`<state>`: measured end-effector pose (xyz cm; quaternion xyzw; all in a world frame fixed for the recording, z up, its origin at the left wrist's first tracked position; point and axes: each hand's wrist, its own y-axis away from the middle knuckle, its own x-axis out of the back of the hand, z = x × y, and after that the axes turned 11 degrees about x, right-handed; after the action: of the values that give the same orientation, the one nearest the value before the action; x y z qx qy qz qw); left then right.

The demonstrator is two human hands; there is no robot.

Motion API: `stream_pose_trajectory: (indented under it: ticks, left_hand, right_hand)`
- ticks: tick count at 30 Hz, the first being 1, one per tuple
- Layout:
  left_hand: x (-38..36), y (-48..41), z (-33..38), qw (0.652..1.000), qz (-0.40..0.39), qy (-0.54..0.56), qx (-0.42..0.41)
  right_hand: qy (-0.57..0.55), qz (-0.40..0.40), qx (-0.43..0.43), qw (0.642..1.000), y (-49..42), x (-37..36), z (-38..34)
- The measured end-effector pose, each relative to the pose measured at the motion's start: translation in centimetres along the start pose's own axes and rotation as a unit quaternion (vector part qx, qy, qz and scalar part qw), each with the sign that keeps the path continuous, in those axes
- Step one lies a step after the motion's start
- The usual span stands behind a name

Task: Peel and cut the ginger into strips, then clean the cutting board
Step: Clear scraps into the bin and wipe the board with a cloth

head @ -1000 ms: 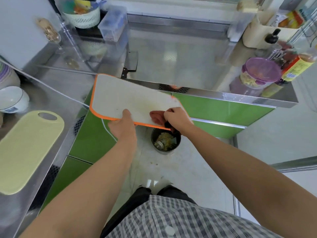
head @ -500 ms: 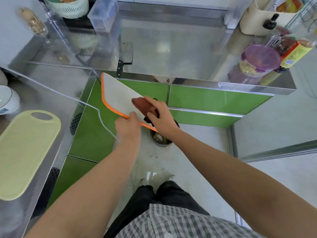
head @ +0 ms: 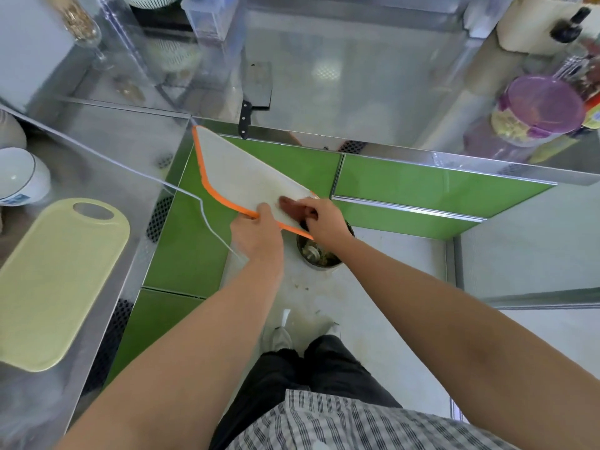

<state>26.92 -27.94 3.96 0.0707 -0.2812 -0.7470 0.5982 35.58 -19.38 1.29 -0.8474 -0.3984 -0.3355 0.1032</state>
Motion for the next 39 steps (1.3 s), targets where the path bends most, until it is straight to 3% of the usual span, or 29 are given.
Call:
stream_pose_trajectory:
  ticks: [2,3,4,6,7,10,11,13,15,18,20,22,24,26,28,30,32,35,37,39]
  left_hand:
    - [0.0,-0.3,0.1,1.0,0.001,-0.006,0.001]
    - [0.0,-0.3,0.3,1.0,0.002,-0.008,0.003]
    - [-0.1,-0.5,0.4,1.0,0.006,-0.01,0.002]
    - [-0.3,-0.7,0.6,1.0,0.013,-0.015,-0.006]
    - [-0.3,-0.7,0.6,1.0,0.013,-0.015,-0.005]
    - [-0.3,-0.7,0.3,1.0,0.012,-0.023,0.0]
    - [-0.4,-0.8,0.2,1.0,0.012,-0.026,0.001]
    - [-0.7,-0.8,0.2,1.0,0.008,-0.016,0.003]
    - [-0.9,-0.8,0.4,1.0,0.003,0.009,0.012]
    - [-0.6,-0.6,0.4,0.999,0.004,0.028,0.023]
    - [-0.4,-0.8,0.3,0.999,0.003,0.029,0.022]
    - [-0.3,-1.2,0.6,0.999,0.007,0.035,0.029]
    - [-0.3,-1.6,1.1,0.998,0.022,0.052,0.04]
    - [-0.1,-1.7,1.5,0.996,0.024,0.064,0.053]
    - [0.1,-1.7,1.7,0.995,0.021,0.07,0.064]
    - [0.3,-1.4,1.9,0.995,0.029,0.074,0.059]
    - [0.4,-1.1,2.4,0.995,0.018,0.083,0.049]
    - [-0.9,-0.5,2.0,0.988,-0.077,0.11,0.073]
    - [-2.1,0.6,0.9,0.973,-0.148,0.082,0.155]
    - [-3.1,1.4,-0.5,0.961,-0.172,0.06,0.206]
  right_hand:
    - [0.019,0.041,-0.142,0.989,-0.3,0.4,1.7]
    - [0.005,0.075,-0.13,0.989,0.0,0.3,1.6]
    - [-0.011,0.097,-0.063,0.993,0.1,0.2,1.0]
    - [-0.011,0.073,0.064,0.995,0.7,-0.8,0.1]
    - [-0.001,0.057,0.076,0.995,0.8,-1.0,0.3]
    - [-0.022,0.05,-0.107,0.993,-0.4,-0.7,2.2]
    - [-0.028,0.071,-0.116,0.99,-0.5,-0.8,2.0]
    - [-0.049,0.084,-0.014,0.995,-0.6,-0.8,0.3]
    - [-0.047,0.043,0.065,0.996,-0.5,-1.0,-0.4]
    - [-0.022,0.002,-0.091,0.996,-0.8,-0.1,2.0]
    - [-0.041,0.023,-0.152,0.987,-0.3,0.4,3.1]
    - [-0.079,0.037,-0.101,0.991,0.3,0.6,2.7]
    - [-0.067,-0.026,-0.018,0.997,1.3,0.9,1.9]
    - [0.016,-0.077,0.015,0.997,1.9,1.0,2.5]
    - [0.136,-0.1,-0.004,0.986,1.9,1.0,3.4]
    - [0.212,-0.09,-0.005,0.973,1.9,0.9,3.5]
    - [0.253,-0.071,0.054,0.963,2.1,0.8,3.1]
    - [0.255,-0.053,0.114,0.959,2.5,0.8,2.0]
    - [0.219,-0.014,0.127,0.967,2.6,-0.1,0.8]
    - [0.171,0.032,0.148,0.974,3.1,-1.4,0.1]
